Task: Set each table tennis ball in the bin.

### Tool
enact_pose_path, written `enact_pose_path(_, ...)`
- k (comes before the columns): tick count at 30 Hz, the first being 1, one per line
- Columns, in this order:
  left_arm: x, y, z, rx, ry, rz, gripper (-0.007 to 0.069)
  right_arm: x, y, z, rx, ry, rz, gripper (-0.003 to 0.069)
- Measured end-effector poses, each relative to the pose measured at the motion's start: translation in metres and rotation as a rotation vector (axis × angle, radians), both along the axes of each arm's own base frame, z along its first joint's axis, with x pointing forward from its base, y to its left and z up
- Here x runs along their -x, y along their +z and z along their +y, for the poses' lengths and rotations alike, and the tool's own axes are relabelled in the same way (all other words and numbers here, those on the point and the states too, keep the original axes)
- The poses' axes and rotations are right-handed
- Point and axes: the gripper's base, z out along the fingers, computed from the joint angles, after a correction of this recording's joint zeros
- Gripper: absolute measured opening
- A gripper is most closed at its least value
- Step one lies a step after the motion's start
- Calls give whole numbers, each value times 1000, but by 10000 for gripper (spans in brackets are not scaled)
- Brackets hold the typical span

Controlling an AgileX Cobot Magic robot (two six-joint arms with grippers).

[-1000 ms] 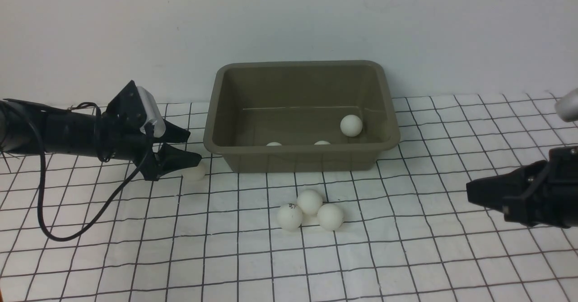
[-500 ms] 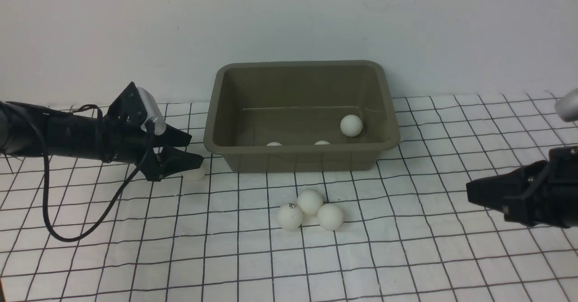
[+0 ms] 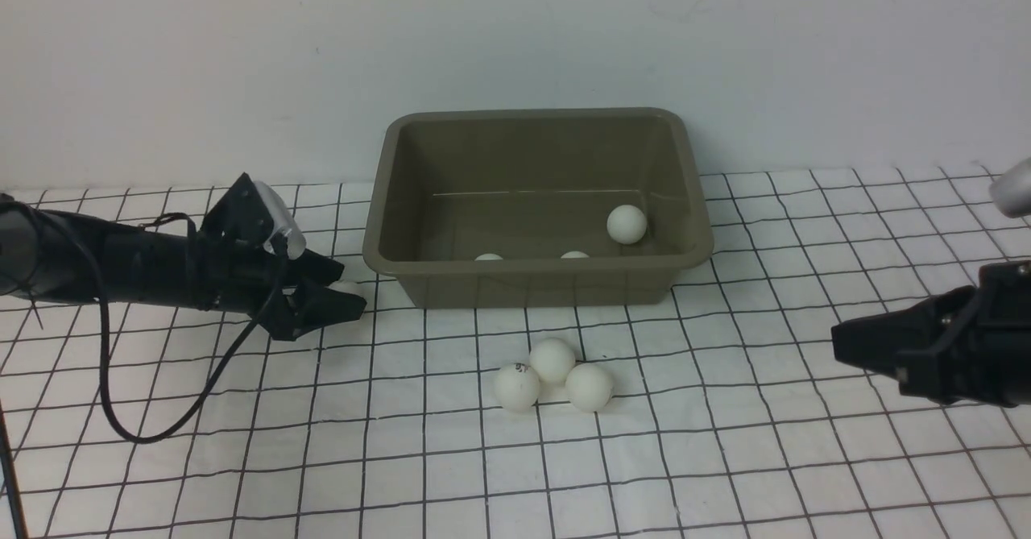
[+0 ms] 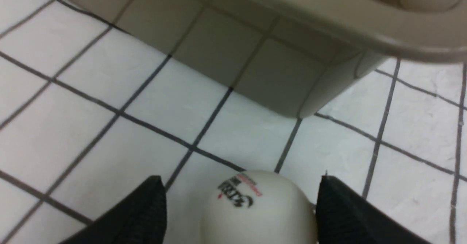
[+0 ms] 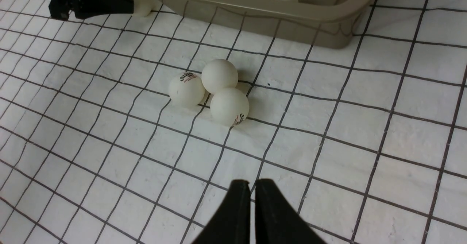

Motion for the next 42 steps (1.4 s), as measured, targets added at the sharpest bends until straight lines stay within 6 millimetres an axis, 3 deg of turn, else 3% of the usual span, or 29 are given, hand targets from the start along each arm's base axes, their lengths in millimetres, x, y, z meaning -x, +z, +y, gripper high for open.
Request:
enact_pose_path(4,0,-11,0,10,1,25,492,0,0,0,0,0,0,10)
enact_pose_path(9,-1,-12,0,18,11,23,479,0,0,0,0,0,0,10)
enact_pose_path(16,-3,-3,0,32,28,5,353,0,0,0,0,0,0,10)
enact_pose_path(21,-2,32,4,17,29,-60,353,0,0,0,0,0,0,10)
enact_pose_path(25,7,94,9,-34,26,-191,353,0,0,0,0,0,0,10)
enact_pose_path(26,7,96,9,-38,29,-199,353,0,0,0,0,0,0,10)
enact_pose_path(27,12,122,4,-62,26,-262,353,0,0,0,0,0,0,10)
enact_pose_path(28,12,124,4,-65,27,-269,353,0,0,0,0,0,0,10)
enact_pose_path(30,16,143,-12,-86,8,-319,353,0,0,0,0,0,0,10)
enact_pose_path(33,14,147,-41,-124,-22,-357,353,0,0,0,0,0,0,10)
enact_pose_path(36,9,138,-75,-190,-37,-386,353,0,0,0,0,0,0,10)
enact_pose_path(42,-1,115,-115,-270,30,-402,353,0,0,0,0,0,0,12)
